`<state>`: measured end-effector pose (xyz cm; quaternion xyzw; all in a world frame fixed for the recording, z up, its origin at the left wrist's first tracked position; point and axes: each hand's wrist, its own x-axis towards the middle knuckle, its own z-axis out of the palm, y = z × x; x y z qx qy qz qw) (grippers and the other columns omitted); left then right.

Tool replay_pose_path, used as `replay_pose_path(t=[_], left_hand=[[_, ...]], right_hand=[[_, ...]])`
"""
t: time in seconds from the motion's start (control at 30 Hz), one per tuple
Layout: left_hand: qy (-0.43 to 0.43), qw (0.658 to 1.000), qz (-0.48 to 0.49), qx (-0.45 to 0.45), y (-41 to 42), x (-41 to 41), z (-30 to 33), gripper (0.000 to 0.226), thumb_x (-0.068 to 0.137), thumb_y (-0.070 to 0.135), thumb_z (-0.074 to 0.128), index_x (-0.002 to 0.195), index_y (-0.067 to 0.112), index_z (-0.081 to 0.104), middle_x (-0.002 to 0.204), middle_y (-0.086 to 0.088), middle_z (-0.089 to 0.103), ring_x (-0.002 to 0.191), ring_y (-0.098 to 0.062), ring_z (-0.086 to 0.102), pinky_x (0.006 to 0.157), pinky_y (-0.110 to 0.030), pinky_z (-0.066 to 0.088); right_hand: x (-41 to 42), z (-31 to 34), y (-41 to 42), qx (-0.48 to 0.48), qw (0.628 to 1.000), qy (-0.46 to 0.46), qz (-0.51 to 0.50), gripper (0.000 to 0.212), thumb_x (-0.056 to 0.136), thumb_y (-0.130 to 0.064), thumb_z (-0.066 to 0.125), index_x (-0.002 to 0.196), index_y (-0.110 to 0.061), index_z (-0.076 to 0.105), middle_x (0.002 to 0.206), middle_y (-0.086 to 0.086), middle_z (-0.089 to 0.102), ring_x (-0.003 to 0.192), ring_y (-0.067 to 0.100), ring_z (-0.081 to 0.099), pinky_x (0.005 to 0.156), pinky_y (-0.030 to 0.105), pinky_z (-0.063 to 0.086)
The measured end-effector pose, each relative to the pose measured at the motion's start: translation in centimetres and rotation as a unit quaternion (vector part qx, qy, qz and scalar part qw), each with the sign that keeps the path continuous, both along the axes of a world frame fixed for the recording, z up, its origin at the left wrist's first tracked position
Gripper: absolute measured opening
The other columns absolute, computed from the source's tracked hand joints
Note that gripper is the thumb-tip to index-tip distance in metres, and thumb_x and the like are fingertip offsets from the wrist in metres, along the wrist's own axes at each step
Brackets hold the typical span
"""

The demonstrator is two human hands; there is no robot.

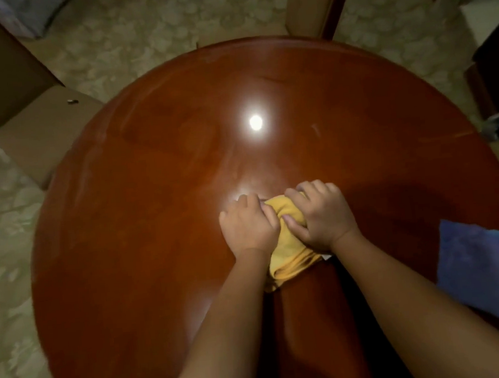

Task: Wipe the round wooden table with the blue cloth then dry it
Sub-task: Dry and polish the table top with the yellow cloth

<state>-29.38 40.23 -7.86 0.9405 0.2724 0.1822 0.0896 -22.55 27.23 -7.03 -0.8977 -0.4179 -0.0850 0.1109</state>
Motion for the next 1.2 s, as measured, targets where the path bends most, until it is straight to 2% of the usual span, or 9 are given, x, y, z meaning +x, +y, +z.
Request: replay_pose_path(t=[0.17, 0.3, 0.37, 0.47, 0.63, 0.8, 0.93, 1.1, 1.2], left_hand=[[-0.026, 0.999, -0.042, 0.010, 2.7, 6.0, -0.2, 0.029, 0.075, 0.029, 0.037, 0.065, 0.013, 0.059, 0.065, -0.006, 0.061, 0.062, -0.030, 0.057, 0.057, -0.032, 0.038], [-0.028, 0.998, -0.052, 0.013, 2.9, 6.3, -0.2, 0.032, 0.078, 0.029, 0.036, 0.066, 0.011, 0.060, 0.065, -0.008, 0.062, 0.062, -0.030, 0.057, 0.057, -0.031, 0.037], [-0.001, 0.997, -0.069, 0.025, 2.7, 5.4, 0.1, 0.038, 0.081, 0.030, 0.030, 0.073, 0.011, 0.061, 0.071, -0.008, 0.063, 0.067, -0.030, 0.058, 0.060, -0.032, 0.035], [0.029, 0.995, -0.090, 0.037, 1.5, 3.1, 0.5, 0.045, 0.082, 0.032, 0.023, 0.079, 0.010, 0.062, 0.077, -0.009, 0.065, 0.072, -0.030, 0.057, 0.061, -0.033, 0.030], [0.051, 0.994, -0.093, 0.021, -3.6, -4.5, 0.7, 0.035, 0.084, 0.030, 0.030, 0.076, 0.013, 0.059, 0.074, -0.006, 0.062, 0.068, -0.026, 0.054, 0.060, -0.032, 0.028], [0.044, 0.994, -0.098, 0.003, -9.8, -12.9, 0.5, 0.031, 0.080, 0.030, 0.032, 0.067, 0.013, 0.055, 0.066, -0.003, 0.058, 0.063, -0.026, 0.054, 0.058, -0.031, 0.031], [0.029, 0.995, -0.093, -0.012, -13.9, -18.3, 0.2, 0.030, 0.081, 0.030, 0.032, 0.067, 0.014, 0.053, 0.066, -0.002, 0.057, 0.064, -0.027, 0.053, 0.060, -0.034, 0.037], [0.037, 0.997, -0.053, -0.041, -16.5, -20.8, 0.3, 0.038, 0.084, 0.032, 0.025, 0.078, 0.015, 0.058, 0.077, -0.001, 0.059, 0.078, -0.025, 0.054, 0.068, -0.036, 0.037], [0.026, 0.998, -0.039, -0.040, -16.3, -20.2, 0.0, 0.034, 0.083, 0.032, 0.027, 0.074, 0.017, 0.056, 0.074, 0.001, 0.058, 0.075, -0.024, 0.053, 0.067, -0.035, 0.037]], right_hand=[[4.5, -0.3, 2.1, -0.005, 0.997, -0.036, -0.061, 0.048, 0.082, -0.049, 0.043, 0.104, -0.012, 0.065, 0.090, 0.009, 0.062, 0.078, 0.032, 0.056, 0.065, 0.037, 0.040], [4.6, -0.4, 2.5, 0.003, 0.995, -0.040, -0.087, 0.048, 0.082, -0.049, 0.042, 0.104, -0.013, 0.065, 0.089, 0.009, 0.061, 0.078, 0.032, 0.056, 0.066, 0.037, 0.041], [3.5, -0.3, 2.3, 0.001, 0.994, -0.022, -0.108, 0.051, 0.082, -0.052, 0.038, 0.104, -0.013, 0.064, 0.088, 0.010, 0.060, 0.079, 0.032, 0.056, 0.067, 0.037, 0.041], [0.7, -0.2, 1.0, 0.002, 0.992, -0.002, -0.123, 0.053, 0.082, -0.053, 0.036, 0.102, -0.013, 0.064, 0.084, 0.012, 0.061, 0.077, 0.033, 0.057, 0.065, 0.036, 0.040], [-6.5, 0.0, -4.1, -0.019, 0.993, 0.009, -0.116, 0.052, 0.083, -0.053, 0.035, 0.104, -0.014, 0.063, 0.085, 0.010, 0.061, 0.079, 0.031, 0.057, 0.066, 0.036, 0.041], [-15.0, -0.1, -10.6, -0.024, 0.993, 0.007, -0.117, 0.049, 0.083, -0.053, 0.040, 0.104, -0.015, 0.063, 0.084, 0.007, 0.059, 0.077, 0.029, 0.057, 0.064, 0.035, 0.041], [-20.5, -0.2, -14.9, -0.029, 0.993, 0.006, -0.115, 0.049, 0.085, -0.053, 0.040, 0.105, -0.016, 0.063, 0.085, 0.005, 0.058, 0.077, 0.027, 0.057, 0.063, 0.034, 0.041], [-23.1, -0.1, -16.8, -0.025, 0.992, 0.001, -0.120, 0.049, 0.084, -0.053, 0.040, 0.105, -0.015, 0.063, 0.087, 0.005, 0.059, 0.078, 0.025, 0.057, 0.064, 0.034, 0.042], [-22.5, -0.3, -16.8, -0.014, 0.994, -0.004, -0.106, 0.048, 0.084, -0.052, 0.042, 0.105, -0.016, 0.064, 0.087, 0.004, 0.059, 0.079, 0.025, 0.057, 0.065, 0.034, 0.042]])
